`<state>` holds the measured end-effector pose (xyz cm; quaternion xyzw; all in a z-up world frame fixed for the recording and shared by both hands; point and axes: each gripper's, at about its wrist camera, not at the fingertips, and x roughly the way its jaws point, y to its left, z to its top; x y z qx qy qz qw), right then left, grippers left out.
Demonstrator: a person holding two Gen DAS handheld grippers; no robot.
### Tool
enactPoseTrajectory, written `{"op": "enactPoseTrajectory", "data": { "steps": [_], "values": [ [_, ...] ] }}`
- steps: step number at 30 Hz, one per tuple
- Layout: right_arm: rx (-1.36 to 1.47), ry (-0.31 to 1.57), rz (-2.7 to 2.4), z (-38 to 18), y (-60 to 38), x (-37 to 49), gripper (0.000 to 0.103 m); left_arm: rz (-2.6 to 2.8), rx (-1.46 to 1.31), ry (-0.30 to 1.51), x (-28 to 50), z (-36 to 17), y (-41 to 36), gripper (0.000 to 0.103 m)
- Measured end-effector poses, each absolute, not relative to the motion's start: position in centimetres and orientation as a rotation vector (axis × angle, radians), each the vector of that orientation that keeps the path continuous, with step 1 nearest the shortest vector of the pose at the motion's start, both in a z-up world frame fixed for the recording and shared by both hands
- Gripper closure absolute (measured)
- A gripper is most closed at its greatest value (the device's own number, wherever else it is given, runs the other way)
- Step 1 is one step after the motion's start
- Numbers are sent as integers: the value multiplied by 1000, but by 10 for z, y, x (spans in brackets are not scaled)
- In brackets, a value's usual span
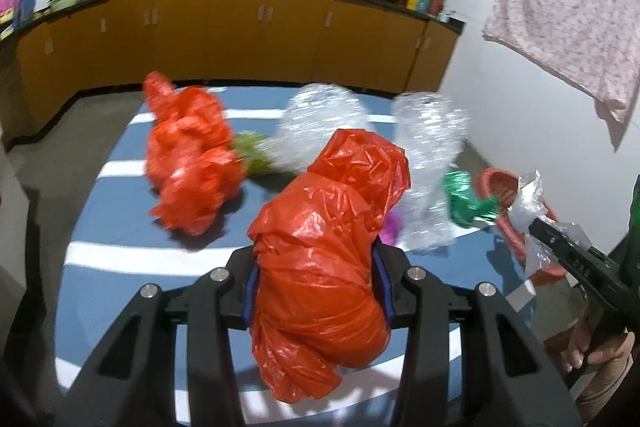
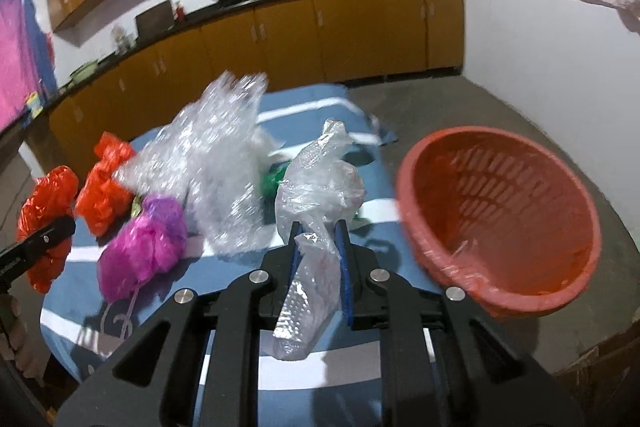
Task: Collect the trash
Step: 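Carry both held items over the orange basket and open both tools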
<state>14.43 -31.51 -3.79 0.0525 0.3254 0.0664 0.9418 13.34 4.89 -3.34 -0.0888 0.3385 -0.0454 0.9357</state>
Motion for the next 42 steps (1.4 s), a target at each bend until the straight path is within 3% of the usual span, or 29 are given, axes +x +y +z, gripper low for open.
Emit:
{"op": "enactPoseTrajectory", "data": {
  "steps": [14, 24, 38, 42],
  "values": [
    [239, 596, -176, -13, -428, 137, 86, -414, -84, 657, 199, -7, -108, 59],
    [327, 600, -246, -27, -473, 162, 86, -575, 3, 707, 253, -33, -217, 59],
    [383, 587, -233, -38, -499, 177, 86, -642, 14, 789, 285, -66, -262, 58],
    [426, 572, -215, -36, -507, 181, 78, -647, 11, 802, 292, -70, -264, 49]
  ]
}}
